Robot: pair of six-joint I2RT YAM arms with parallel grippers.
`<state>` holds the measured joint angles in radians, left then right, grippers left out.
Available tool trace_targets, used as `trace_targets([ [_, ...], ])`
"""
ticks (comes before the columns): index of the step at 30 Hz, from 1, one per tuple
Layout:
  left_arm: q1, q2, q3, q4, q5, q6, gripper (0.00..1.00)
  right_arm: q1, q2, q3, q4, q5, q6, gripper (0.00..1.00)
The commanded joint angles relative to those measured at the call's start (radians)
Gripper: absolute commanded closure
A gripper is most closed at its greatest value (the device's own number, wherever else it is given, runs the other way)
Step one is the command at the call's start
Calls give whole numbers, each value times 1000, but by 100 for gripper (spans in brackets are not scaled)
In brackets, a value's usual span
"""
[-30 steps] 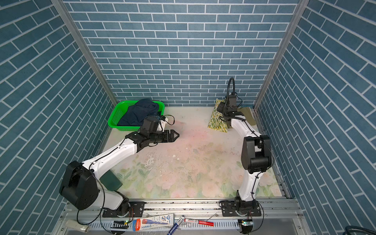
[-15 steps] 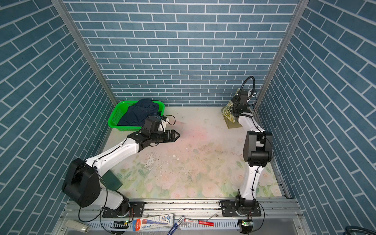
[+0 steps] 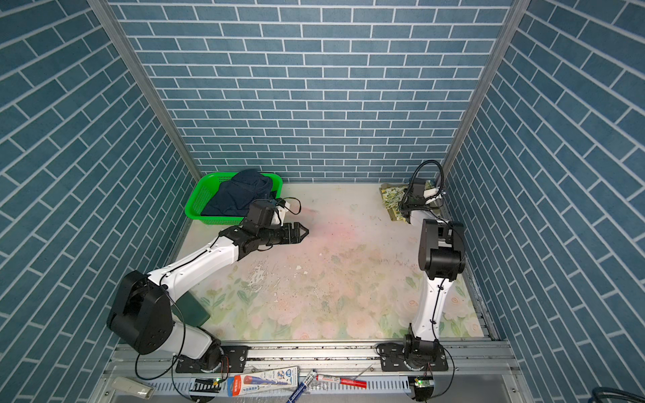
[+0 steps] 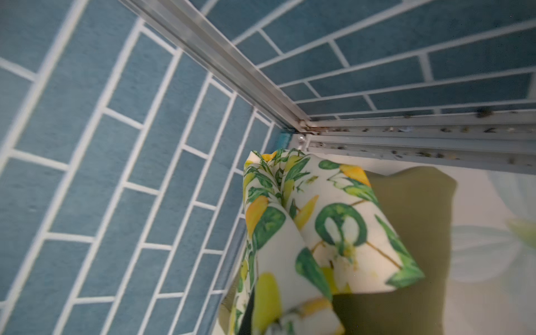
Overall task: Fold and stack skirts
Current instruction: Place the skirt on the skirt.
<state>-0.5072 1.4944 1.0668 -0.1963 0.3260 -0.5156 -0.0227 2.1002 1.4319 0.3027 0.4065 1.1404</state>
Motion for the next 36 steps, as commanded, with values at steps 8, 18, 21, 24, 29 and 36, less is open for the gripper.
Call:
trace_targets([
  [8,2,-21,2,-4,-19,11,14,-72,-37,-56,-31,-9,115,100],
  [18,4,-21,17,-13,-28,16,14,8,-14,166,-84,-49,126,100],
  [21,7,-23,10,-12,-30,16,14,44,10,248,-111,-31,128,100],
  [24,13,-22,4,-7,-25,14,14,72,48,339,-141,-25,133,100],
  [29,25,-21,-6,1,-20,12,14,98,135,501,-190,-1,122,100],
  [36,31,-15,-13,3,-19,14,14,82,168,535,-213,43,87,100],
])
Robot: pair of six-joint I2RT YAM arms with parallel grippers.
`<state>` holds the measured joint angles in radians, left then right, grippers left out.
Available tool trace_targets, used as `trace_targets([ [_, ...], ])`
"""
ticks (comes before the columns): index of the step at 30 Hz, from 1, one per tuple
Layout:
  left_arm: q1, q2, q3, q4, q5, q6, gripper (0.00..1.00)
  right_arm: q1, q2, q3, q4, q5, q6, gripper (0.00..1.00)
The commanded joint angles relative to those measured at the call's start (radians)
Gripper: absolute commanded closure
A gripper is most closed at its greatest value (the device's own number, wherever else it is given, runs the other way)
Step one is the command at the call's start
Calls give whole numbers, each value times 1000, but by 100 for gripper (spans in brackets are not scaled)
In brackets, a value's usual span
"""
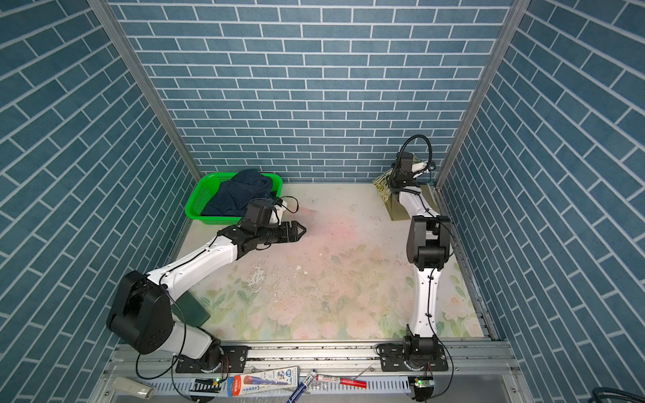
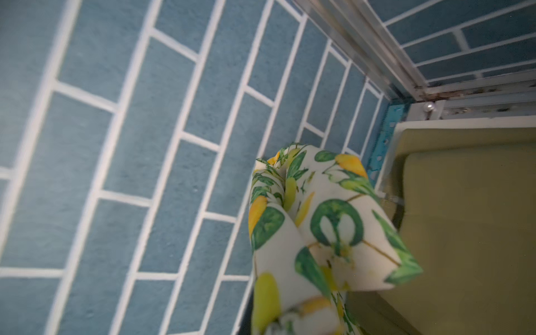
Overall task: Fold and stack skirts
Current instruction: Place the skirt on the skirt.
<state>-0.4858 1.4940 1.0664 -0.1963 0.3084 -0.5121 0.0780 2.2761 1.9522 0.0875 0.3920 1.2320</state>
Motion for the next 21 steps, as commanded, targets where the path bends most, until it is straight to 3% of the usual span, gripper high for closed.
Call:
trace_targets([
  [1,10,-13,-13,3,0,11,14,-26,-17,-21,19,60,-7,100],
  [14,9,8,-2,3,3,4,15,-129,-146,-432,101,43,-9,100],
  [20,10,-7,11,-28,-27,9,14,-173,-157,-475,51,-32,-31,100],
  [21,10,-8,12,-28,-31,9,14,-180,-155,-474,48,-62,-41,96],
])
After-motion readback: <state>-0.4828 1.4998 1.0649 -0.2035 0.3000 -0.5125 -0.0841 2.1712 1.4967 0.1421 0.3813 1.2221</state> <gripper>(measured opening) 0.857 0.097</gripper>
